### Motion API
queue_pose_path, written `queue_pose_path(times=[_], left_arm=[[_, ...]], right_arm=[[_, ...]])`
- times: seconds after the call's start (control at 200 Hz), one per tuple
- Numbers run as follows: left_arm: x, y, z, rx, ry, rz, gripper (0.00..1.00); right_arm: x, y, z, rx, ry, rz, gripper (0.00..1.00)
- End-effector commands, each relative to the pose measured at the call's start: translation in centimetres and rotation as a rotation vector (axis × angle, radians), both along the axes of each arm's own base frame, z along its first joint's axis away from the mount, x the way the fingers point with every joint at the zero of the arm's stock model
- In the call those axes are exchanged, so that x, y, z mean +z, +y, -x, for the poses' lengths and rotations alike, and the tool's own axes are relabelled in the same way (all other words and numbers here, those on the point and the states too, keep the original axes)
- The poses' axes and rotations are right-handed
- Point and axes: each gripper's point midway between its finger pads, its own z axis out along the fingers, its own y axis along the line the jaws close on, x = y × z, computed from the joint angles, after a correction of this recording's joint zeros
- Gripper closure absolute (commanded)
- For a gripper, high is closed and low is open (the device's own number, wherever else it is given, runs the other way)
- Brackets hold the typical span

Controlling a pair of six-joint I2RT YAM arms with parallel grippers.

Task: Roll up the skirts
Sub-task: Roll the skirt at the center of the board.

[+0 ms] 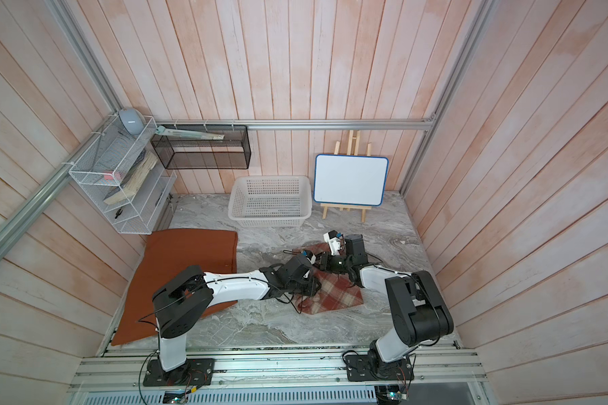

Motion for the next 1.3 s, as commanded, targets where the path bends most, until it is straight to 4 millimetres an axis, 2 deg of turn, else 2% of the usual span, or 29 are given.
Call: queue_pose_path(times=[0.0,0.05,0.255,0.435,0.535,0.615,0.69,0.855,0.935,1.04,1.225,1.295], left_arm=[[-5.2,3.0,3.2,-0.023,0.142,-0.126,0.57],[-5.1,3.1,3.2,-0.02,0.14,-0.121,0.57],[-4.8,3.2,3.0,-0.025,0.127,-0.125,0.57],[-4.5,3.4,2.8,-0.022,0.117,-0.135,0.54],[-3.8,3.5,2.5,-0.014,0.096,-0.139,0.47],[-2.4,3.6,2.3,-0.008,0.068,-0.13,0.42],[-1.0,3.8,2.3,0.002,0.042,-0.122,0.4],[3.4,4.1,2.5,0.015,-0.022,-0.048,0.37],[4.6,4.9,2.3,0.041,-0.052,-0.034,0.36],[4.1,4.8,2.8,0.036,-0.044,0.017,0.36],[4.7,2.7,2.5,0.015,-0.089,0.077,0.39],[4.1,1.8,2.8,-0.005,-0.065,0.079,0.43]], right_arm=[[1.8,1.2,-0.4,0.081,-0.068,-0.072,0.72],[1.1,1.5,-0.6,0.103,-0.046,-0.081,0.75],[-2.5,2.0,-0.7,0.105,0.037,-0.058,1.0],[-6.2,-0.1,-1.5,-0.004,0.097,0.139,1.0],[-8.0,-1.1,-1.5,-0.039,0.138,0.217,1.0],[-9.2,-1.8,-1.5,-0.065,0.163,0.262,1.0],[-9.8,-2.0,-1.3,-0.076,0.179,0.271,1.0],[-10.6,-2.4,-0.9,-0.087,0.197,0.28,1.0],[-10.6,-2.5,-0.8,-0.092,0.197,0.286,1.0],[-9.9,-2.6,-0.7,-0.1,0.184,0.274,1.0],[-9.4,-2.6,-0.7,-0.107,0.178,0.268,1.0],[-9.5,-2.6,-0.6,-0.109,0.182,0.267,1.0]])
